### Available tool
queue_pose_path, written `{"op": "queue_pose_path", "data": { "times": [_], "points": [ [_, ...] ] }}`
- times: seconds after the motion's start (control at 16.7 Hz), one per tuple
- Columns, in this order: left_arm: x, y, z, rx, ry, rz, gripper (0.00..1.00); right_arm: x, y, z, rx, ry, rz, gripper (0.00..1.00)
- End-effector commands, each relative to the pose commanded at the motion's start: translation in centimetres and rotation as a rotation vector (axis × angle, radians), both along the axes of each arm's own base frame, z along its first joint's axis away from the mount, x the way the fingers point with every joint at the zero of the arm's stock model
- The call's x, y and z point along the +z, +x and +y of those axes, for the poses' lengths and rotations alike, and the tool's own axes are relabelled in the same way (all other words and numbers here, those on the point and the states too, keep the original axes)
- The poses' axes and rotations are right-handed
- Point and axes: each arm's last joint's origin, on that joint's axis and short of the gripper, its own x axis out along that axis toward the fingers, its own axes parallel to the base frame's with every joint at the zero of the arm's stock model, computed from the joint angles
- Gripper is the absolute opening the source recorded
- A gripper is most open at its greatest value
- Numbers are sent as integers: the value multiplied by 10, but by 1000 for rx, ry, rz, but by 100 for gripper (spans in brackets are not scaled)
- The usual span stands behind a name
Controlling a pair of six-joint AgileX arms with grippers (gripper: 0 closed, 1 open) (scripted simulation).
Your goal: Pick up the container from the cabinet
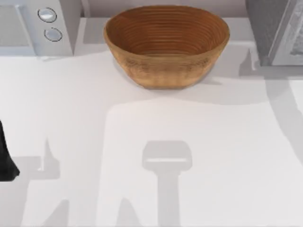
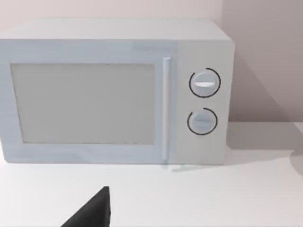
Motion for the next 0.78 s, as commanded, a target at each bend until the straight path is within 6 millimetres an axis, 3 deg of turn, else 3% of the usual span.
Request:
{"op": "queue_pose_path", "data": {
  "times": [0.3,0.78],
  "points": [
    [0,0,0,0,0,0,100,26,32,12,5,-3,-1,100],
    [0,0,0,0,0,0,100,25,38,17,3,-2,-4,100]
  ]
}}
